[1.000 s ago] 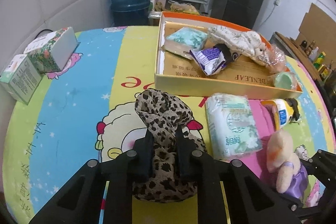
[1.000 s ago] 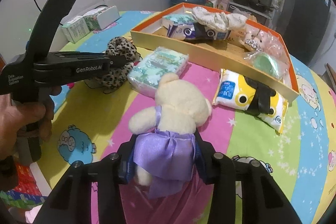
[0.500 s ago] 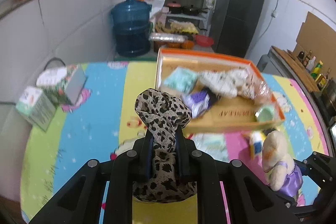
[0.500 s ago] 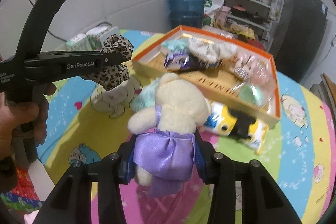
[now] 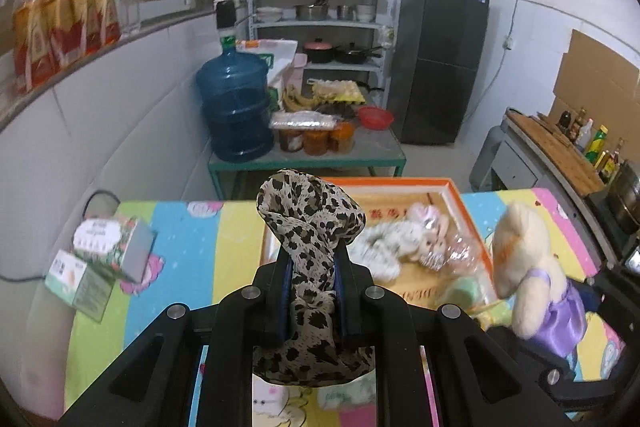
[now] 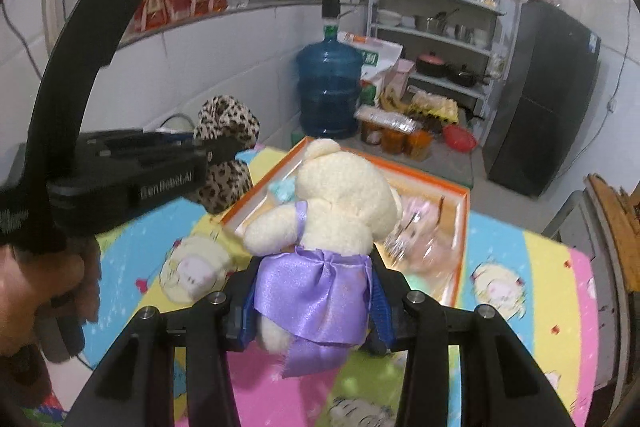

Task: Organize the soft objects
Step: 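Lift the leopard scrunchie and teddy bear and carry both over the box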

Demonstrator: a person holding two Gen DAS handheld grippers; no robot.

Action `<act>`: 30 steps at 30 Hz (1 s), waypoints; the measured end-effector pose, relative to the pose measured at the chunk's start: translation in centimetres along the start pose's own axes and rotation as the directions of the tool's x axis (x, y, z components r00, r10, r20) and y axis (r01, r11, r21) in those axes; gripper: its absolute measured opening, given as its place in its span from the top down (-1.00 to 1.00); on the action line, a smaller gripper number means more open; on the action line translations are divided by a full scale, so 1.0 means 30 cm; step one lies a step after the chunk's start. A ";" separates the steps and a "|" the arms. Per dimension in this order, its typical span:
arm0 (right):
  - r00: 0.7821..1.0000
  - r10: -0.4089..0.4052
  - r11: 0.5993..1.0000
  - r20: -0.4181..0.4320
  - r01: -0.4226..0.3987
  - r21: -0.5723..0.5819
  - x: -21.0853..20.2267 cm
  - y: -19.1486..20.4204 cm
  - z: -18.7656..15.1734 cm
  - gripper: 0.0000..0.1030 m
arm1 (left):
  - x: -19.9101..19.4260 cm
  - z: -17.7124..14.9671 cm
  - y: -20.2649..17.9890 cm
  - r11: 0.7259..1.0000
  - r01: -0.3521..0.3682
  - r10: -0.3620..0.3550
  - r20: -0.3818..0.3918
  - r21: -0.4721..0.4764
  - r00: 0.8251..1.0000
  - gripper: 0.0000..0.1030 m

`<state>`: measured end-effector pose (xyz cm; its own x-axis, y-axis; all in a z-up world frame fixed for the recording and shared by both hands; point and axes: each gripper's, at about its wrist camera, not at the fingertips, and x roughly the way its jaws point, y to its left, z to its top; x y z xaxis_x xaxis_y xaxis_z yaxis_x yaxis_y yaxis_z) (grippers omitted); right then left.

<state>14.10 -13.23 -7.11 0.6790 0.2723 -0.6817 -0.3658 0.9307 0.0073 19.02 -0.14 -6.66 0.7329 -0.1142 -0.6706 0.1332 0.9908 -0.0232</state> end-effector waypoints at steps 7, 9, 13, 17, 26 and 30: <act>0.998 -0.049 0.999 0.035 0.048 0.026 0.004 -0.079 0.133 0.11 | 0.057 0.081 -0.061 0.999 0.023 -0.023 0.004 0.024 1.000 0.65; 0.998 -0.060 0.998 0.036 0.058 0.038 0.019 -0.102 0.163 0.11 | 0.090 0.104 -0.071 0.999 0.027 -0.027 -0.002 0.028 1.000 0.65; 0.996 -0.088 0.994 0.021 0.086 0.065 0.083 -0.157 0.211 0.12 | 0.159 0.139 -0.088 0.999 0.033 -0.032 -0.014 0.038 0.999 0.65; 0.994 -0.105 0.990 -0.013 0.106 0.092 0.175 -0.205 0.228 0.12 | 0.253 0.154 -0.090 0.998 0.033 -0.031 -0.041 0.052 0.999 0.65; 0.987 -0.110 0.984 -0.114 0.124 0.125 0.382 -0.277 0.181 0.12 | 0.476 0.122 -0.081 0.998 0.030 -0.022 -0.124 0.063 0.992 0.65; 0.985 -0.105 0.984 -0.140 0.123 0.127 0.435 -0.287 0.161 0.12 | 0.542 0.105 -0.080 0.998 0.035 -0.026 -0.149 0.059 0.989 0.65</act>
<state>29.18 -16.50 -12.54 0.6181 0.1364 -0.7741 -0.1955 0.9806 0.0166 32.71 -4.60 -15.17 0.6217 -0.1280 -0.7727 0.1984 0.9801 -0.0027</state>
